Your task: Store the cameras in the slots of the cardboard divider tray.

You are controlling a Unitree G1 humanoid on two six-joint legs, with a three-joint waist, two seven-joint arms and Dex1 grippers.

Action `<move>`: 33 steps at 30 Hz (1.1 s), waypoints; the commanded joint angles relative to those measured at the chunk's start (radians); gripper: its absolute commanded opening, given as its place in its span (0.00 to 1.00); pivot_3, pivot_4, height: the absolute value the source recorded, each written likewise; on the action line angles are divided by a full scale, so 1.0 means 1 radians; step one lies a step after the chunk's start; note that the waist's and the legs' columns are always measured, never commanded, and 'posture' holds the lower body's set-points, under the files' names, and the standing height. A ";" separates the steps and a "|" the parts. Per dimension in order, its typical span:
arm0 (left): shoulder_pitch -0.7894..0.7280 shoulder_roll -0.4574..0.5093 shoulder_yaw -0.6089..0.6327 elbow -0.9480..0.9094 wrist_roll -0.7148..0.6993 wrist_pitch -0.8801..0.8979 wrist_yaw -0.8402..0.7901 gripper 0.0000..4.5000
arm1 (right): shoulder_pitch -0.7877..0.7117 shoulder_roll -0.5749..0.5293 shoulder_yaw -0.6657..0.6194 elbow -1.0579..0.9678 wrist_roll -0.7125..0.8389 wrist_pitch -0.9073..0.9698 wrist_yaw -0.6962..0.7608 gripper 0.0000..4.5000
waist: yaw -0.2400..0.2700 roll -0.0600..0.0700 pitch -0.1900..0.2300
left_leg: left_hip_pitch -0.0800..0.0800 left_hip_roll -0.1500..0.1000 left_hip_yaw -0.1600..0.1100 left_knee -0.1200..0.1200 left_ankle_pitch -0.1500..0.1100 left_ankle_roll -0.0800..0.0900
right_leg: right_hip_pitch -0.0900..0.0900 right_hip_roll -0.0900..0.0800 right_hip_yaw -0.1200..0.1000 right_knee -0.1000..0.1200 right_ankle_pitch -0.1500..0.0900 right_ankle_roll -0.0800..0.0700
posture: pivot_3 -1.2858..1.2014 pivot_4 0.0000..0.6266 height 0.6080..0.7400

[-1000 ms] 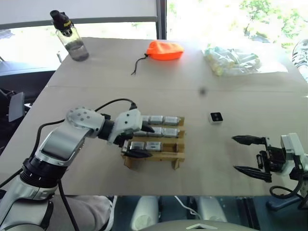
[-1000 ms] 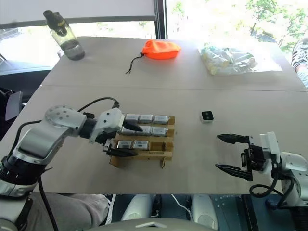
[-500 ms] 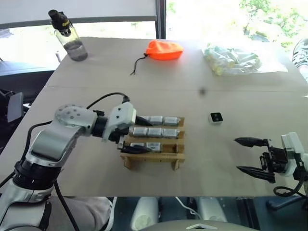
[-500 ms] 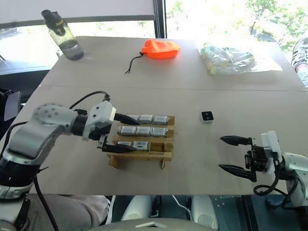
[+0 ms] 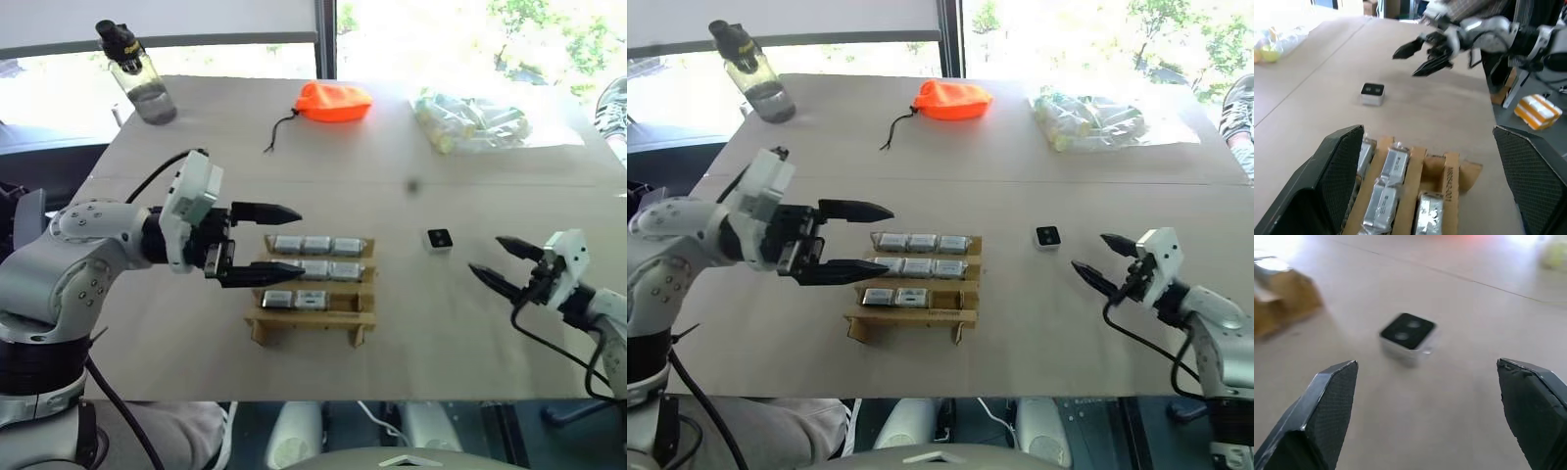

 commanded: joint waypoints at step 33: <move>0.083 0.079 0.099 -0.017 0.023 -0.073 0.039 1.00 | -0.066 0.479 0.239 -0.099 -0.381 0.042 -0.685 0.80 | -0.028 -0.001 -0.001 | -0.001 0.000 0.001 0.000 0.000 -0.001 | -0.003 0.001 0.001 0.001 0.000 0.000 | 0.52 0.24 0.89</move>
